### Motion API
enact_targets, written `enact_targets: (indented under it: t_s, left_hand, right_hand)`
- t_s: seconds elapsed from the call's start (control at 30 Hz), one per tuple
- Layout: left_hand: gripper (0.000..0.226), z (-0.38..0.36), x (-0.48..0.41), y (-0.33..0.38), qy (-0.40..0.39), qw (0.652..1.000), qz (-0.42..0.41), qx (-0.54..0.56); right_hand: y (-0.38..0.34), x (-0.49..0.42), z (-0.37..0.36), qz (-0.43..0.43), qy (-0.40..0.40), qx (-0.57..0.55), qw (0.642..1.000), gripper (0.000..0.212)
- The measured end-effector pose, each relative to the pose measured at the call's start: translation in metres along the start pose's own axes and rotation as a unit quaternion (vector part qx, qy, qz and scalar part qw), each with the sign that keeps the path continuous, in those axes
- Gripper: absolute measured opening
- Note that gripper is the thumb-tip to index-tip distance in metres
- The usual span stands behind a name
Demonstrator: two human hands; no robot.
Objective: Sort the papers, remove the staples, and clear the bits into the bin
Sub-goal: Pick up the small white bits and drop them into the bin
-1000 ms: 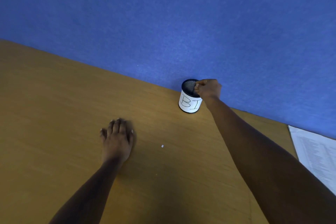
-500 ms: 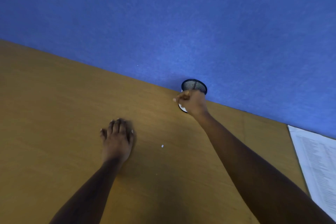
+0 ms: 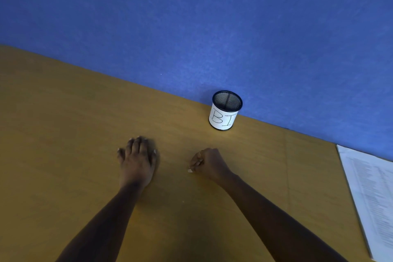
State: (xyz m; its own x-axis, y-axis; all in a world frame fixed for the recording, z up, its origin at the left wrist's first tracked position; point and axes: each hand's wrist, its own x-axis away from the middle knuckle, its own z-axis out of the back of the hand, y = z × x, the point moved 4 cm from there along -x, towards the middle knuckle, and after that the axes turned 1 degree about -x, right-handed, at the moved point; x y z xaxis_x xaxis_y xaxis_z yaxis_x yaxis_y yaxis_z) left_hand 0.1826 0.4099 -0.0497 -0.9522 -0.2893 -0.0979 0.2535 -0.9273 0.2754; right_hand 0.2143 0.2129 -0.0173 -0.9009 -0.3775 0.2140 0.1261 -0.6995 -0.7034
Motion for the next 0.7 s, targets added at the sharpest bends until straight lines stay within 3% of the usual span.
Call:
enact_targets:
  t_s: [0.7]
  left_hand:
    - [0.068,0.0007,-0.0002,0.0019,-0.001,1.000,0.003,0.010]
  right_hand:
    - [-0.0002,-0.0053,-0.0105,-0.077,0.002,0.023,0.997,0.021]
